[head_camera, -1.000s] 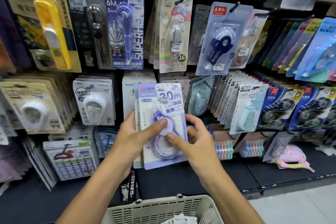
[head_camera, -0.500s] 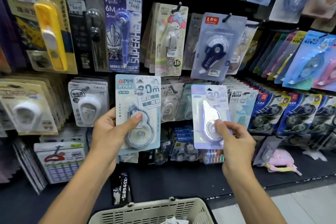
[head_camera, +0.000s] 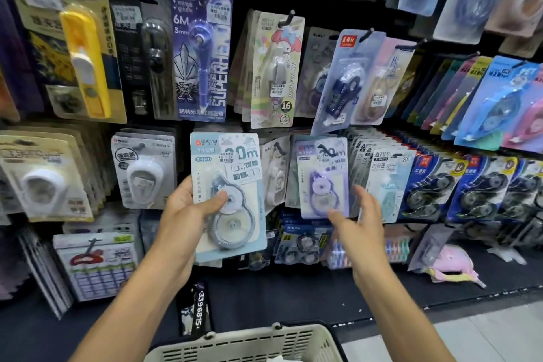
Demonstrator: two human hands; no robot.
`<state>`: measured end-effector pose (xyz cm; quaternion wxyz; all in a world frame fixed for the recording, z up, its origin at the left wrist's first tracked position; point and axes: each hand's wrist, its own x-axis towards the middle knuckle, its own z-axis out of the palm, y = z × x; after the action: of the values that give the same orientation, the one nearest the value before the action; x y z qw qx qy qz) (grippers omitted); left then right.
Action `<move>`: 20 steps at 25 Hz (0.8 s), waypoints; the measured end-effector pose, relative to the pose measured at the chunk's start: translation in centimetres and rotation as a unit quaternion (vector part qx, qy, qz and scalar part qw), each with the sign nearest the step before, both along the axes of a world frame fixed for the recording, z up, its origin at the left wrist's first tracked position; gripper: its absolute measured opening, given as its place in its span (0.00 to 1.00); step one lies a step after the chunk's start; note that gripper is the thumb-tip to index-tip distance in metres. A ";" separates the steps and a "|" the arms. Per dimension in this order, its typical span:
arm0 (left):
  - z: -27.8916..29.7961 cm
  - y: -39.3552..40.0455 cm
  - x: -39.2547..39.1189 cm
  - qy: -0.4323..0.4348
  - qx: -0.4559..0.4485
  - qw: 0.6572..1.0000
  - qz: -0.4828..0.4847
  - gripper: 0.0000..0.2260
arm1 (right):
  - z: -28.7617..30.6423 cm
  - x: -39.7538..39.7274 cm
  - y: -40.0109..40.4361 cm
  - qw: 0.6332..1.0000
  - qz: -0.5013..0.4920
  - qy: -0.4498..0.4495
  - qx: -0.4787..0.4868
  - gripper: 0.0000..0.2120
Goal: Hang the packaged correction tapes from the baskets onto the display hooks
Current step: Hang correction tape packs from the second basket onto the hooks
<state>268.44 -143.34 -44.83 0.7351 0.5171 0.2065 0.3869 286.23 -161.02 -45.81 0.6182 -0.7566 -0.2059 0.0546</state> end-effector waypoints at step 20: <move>-0.4 2.1 -0.2 0.352 0.559 0.746 0.083 0.31 | -2.1 2.4 -4.0 0.989 0.066 0.033 0.129 0.19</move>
<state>268.28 -141.23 -45.25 0.1547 0.9159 0.2393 0.2827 288.61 -165.04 -47.95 0.7119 -0.6532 -0.2402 0.0934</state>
